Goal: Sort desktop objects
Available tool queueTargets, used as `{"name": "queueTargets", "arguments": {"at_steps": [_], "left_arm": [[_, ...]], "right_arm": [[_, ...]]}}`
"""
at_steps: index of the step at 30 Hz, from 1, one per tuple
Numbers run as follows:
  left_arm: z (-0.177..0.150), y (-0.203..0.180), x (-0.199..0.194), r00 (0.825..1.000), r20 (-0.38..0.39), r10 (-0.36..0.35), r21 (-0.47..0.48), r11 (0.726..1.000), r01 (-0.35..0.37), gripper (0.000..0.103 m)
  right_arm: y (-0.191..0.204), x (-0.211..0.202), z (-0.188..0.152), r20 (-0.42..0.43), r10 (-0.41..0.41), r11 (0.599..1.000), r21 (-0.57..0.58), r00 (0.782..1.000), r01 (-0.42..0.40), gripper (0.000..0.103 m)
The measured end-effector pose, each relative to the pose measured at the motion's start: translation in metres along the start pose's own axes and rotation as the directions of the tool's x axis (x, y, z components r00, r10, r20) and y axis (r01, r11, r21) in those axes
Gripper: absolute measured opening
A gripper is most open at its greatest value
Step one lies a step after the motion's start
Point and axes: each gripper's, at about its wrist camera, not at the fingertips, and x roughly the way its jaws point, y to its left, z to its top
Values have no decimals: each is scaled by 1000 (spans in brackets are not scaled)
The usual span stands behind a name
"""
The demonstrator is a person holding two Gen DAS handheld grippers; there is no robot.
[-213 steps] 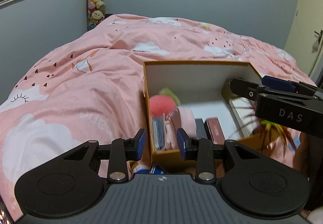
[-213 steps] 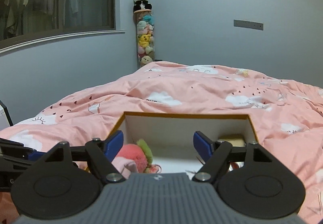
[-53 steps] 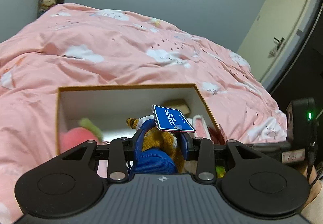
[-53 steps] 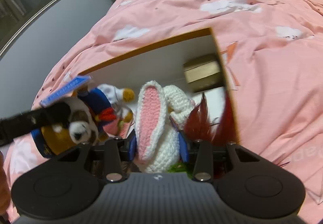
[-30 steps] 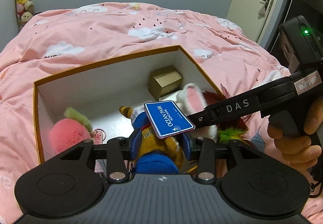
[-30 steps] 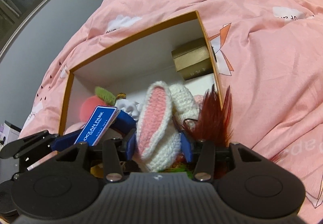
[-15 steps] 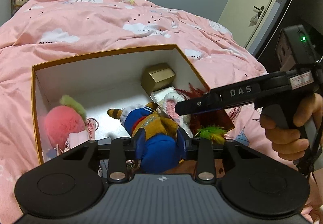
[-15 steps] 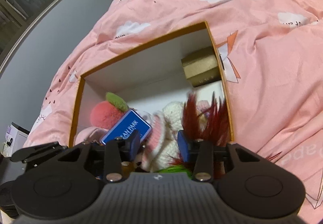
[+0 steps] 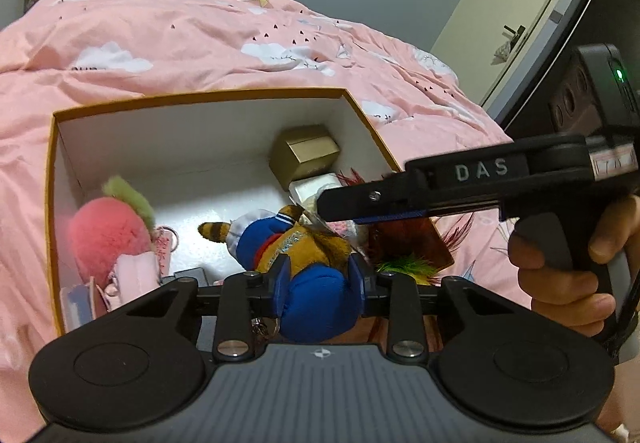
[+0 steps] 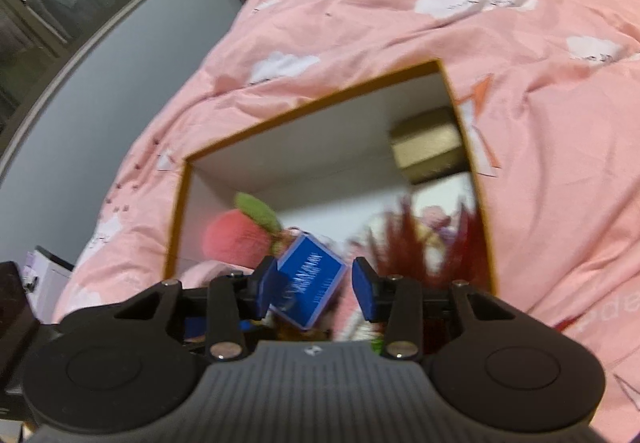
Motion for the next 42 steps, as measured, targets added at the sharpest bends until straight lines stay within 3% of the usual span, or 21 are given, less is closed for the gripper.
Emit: {"name": "queueTargets", "arguments": {"at_steps": [5,9,13,17,20,28,32,38,42], "left_arm": [[-4,-6,-13,999,23,29,82,996,-31,36],[-14,-5,-26,997,29,76,150,986,-80,49],[-20,1,-27,991,14,131,165,978,-132,49],[-21,3,-21,989,-9,146,171,975,-142,49],[-24,5,-15,986,-25,164,175,972,-157,49],[-27,10,-13,985,-45,165,152,976,-156,49],[-28,13,-15,985,-41,165,138,978,-158,49],[-30,16,-15,985,-53,164,124,980,-156,49],[-30,18,-16,985,-55,165,116,981,-158,49]], "right_arm": [[12,19,-5,-51,-13,1000,-14,999,12,52],[17,25,-12,-73,-7,1000,-26,997,5,56],[18,29,-12,-77,-22,999,-49,997,18,56],[23,25,-12,-57,-69,991,-123,996,61,40],[24,20,-10,-13,-193,963,-195,981,187,41],[40,8,-11,-4,-21,977,-214,1000,19,42],[49,18,-15,-15,-84,957,-279,996,77,42],[24,29,-20,-107,-93,968,-241,990,65,40],[16,34,-23,-138,-144,958,-267,980,103,40]]}}
